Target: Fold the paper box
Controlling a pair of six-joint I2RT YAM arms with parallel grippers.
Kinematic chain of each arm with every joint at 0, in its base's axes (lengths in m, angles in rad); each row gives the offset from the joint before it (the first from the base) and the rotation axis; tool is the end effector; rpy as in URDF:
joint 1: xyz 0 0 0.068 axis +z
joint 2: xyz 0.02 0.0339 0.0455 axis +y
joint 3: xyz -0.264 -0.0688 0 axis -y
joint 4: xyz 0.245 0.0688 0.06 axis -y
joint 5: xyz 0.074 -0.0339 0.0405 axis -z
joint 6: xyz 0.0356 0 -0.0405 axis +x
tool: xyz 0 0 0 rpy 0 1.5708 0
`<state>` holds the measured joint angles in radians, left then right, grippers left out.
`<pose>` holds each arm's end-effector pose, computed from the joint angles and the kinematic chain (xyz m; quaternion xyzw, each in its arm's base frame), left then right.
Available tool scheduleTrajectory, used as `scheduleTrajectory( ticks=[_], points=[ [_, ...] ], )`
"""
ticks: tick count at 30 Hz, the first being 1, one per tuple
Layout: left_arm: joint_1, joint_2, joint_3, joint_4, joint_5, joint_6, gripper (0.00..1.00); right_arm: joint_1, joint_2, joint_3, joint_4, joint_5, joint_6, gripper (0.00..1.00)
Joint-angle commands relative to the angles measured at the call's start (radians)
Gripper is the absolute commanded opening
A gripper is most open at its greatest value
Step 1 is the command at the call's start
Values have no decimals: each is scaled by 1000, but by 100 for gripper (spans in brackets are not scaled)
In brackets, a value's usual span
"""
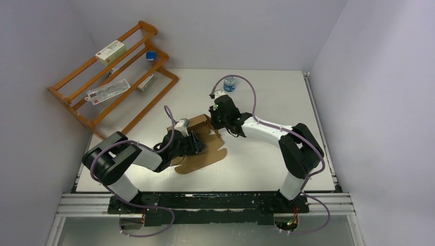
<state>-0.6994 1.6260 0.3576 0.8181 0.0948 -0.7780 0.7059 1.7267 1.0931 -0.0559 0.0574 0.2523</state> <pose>0.1993 -0.1721 0.1135 -0.0081 0.8465 -0.3871 0.3654 0.2894 0.2440 0.2079 -0.1914 0.8837 0.1735 0.3903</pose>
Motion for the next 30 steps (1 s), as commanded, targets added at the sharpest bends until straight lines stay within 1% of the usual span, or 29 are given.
scheduleTrajectory(
  ticks=[1, 5, 9, 12, 17, 22, 24, 28, 30],
  points=[
    [-14, 13, 1, -39, -20, 13, 42, -5, -11, -18, 50, -23, 29, 16],
    [-14, 55, -6, 9, -20, -11, 40, -5, -48, -38, 34, -18, 13, 18],
    [-14, 71, -5, -5, -41, -21, 37, -6, -102, -79, 30, -11, -5, 21],
    [-14, 74, -3, -11, -48, -23, 36, -6, -132, -117, 49, -50, -7, 22],
    [-14, 77, 6, -26, -51, -14, 35, -6, -137, -189, 175, -176, -16, 24],
    [-15, 65, 5, -28, -49, -1, 35, -8, -129, -243, 280, -224, -14, 26],
    [-15, 63, 9, -34, -47, 4, 35, -9, -128, -260, 327, -252, -7, 29],
    [-15, 66, 12, -32, -42, 12, 35, -12, -134, -293, 412, -309, -3, 37],
    [-15, 72, 13, -26, -35, 12, 35, -16, -140, -309, 456, -334, -12, 39]
  ],
)
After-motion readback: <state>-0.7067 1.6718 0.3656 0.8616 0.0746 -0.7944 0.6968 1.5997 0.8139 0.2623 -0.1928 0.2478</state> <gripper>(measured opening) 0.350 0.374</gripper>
